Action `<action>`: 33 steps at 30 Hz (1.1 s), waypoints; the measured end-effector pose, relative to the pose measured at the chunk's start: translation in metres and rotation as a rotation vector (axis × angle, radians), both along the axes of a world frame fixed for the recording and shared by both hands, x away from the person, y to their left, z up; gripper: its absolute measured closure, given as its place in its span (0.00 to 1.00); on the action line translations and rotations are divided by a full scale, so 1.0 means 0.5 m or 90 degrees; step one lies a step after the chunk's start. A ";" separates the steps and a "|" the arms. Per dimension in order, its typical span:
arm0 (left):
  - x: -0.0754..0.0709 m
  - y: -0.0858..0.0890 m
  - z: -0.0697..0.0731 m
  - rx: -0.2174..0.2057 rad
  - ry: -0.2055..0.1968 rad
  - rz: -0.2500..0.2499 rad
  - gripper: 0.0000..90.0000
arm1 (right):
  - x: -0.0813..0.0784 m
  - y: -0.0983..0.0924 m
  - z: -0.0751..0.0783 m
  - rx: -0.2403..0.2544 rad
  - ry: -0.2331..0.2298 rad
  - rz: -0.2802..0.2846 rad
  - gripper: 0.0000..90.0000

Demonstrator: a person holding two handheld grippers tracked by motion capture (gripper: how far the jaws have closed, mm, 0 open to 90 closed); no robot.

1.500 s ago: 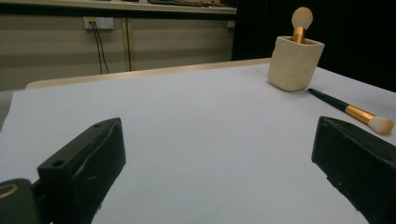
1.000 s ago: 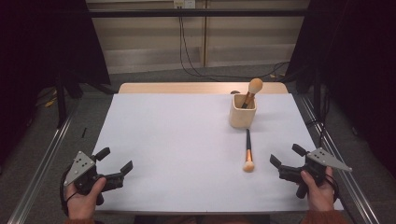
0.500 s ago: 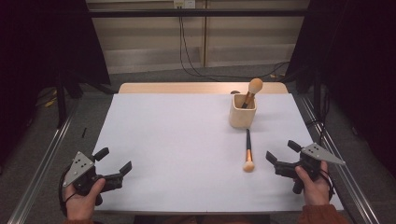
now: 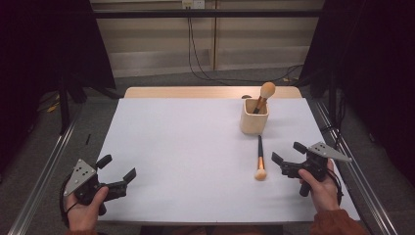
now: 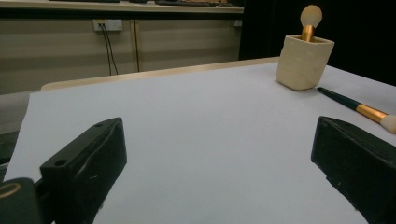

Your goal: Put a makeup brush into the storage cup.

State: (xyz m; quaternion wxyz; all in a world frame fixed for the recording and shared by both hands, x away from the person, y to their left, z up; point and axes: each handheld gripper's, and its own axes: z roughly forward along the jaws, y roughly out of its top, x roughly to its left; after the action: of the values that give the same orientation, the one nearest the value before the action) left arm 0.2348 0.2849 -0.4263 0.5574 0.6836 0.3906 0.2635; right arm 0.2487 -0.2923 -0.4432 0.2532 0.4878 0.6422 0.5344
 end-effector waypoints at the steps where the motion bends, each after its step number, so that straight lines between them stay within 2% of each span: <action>1: 0.001 0.002 0.000 -0.001 0.000 0.000 0.04 | 0.002 0.002 0.002 -0.002 -0.003 -0.001 0.01; 5: 0.003 0.002 -0.001 -0.005 0.003 0.000 0.04 | 0.019 0.006 0.002 -0.011 -0.002 0.000 0.01; 11: 0.004 0.003 -0.002 -0.004 0.005 0.002 0.04 | 0.048 0.020 0.005 -0.045 0.023 0.001 0.04; 17: 0.004 0.002 -0.002 -0.001 0.007 0.000 0.04 | 0.076 0.030 0.008 -0.068 0.057 0.019 0.04; 19: 0.004 0.002 -0.001 -0.003 0.005 0.001 0.04 | 0.087 0.034 0.013 -0.081 0.074 0.027 0.04; 21: 0.004 0.003 -0.002 0.001 0.006 0.000 0.04 | 0.094 0.040 0.018 -0.112 0.093 0.037 0.04; 24: 0.004 0.002 -0.001 -0.002 0.005 0.001 0.04 | 0.105 0.049 0.022 -0.129 0.122 0.068 0.04; 27: 0.003 0.002 -0.002 0.002 0.006 -0.001 0.04 | 0.115 0.054 0.020 -0.152 0.166 0.093 0.04; 33: 0.004 0.001 -0.002 0.004 0.005 -0.003 0.04 | 0.130 0.054 0.018 -0.175 0.212 0.100 0.04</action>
State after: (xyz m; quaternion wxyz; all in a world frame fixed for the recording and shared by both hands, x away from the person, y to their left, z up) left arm 0.2365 0.2852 -0.4271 0.5546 0.6873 0.3902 0.2605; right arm 0.3139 -0.2653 -0.4343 0.1656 0.4786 0.7778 0.3722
